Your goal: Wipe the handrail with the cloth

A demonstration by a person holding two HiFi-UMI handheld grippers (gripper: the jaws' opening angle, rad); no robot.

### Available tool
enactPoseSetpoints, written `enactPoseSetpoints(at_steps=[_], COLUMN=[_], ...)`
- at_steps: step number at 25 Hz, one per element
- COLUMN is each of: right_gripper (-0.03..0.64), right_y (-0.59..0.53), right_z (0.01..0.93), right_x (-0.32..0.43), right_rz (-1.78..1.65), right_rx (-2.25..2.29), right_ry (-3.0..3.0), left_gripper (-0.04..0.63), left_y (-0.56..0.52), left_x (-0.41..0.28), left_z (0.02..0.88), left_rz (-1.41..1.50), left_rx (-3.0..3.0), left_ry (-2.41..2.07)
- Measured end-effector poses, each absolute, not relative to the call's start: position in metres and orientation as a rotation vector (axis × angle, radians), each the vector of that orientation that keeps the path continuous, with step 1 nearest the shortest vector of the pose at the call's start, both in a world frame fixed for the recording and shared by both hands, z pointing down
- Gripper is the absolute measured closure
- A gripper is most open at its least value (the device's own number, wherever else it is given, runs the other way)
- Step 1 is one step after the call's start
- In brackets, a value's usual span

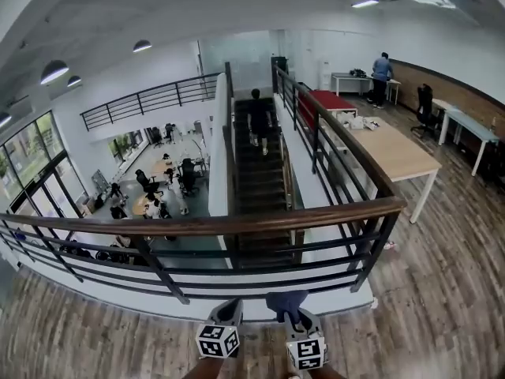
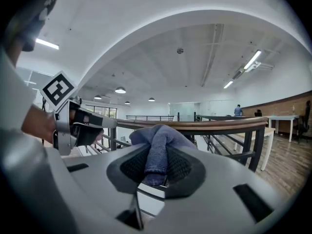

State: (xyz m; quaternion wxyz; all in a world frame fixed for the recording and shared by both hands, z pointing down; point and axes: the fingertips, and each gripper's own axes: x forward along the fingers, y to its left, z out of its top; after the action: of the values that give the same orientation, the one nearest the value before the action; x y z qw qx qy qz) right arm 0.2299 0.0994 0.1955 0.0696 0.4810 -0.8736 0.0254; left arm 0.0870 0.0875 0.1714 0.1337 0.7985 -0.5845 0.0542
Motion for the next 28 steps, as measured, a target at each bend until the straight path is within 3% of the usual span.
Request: enactPoseSetpoints(at_steps=[16, 28], right_gripper=[0.541, 0.54], right_y=[0.184, 0.229], right_z=[0.197, 0.179], right_x=[0.152, 0.114], right_rz=[0.076, 0.05], right_rx=[1.604, 1.591], right_ry=[-2.519, -2.521], left_gripper=[0.594, 0.594], left_y=[0.17, 0.223], left_x=[-0.042, -0.06], left_z=[0.176, 0.173], left_rz=[0.173, 0.148], left_rx=[2.393, 2.394], left_ry=[-1.725, -1.695])
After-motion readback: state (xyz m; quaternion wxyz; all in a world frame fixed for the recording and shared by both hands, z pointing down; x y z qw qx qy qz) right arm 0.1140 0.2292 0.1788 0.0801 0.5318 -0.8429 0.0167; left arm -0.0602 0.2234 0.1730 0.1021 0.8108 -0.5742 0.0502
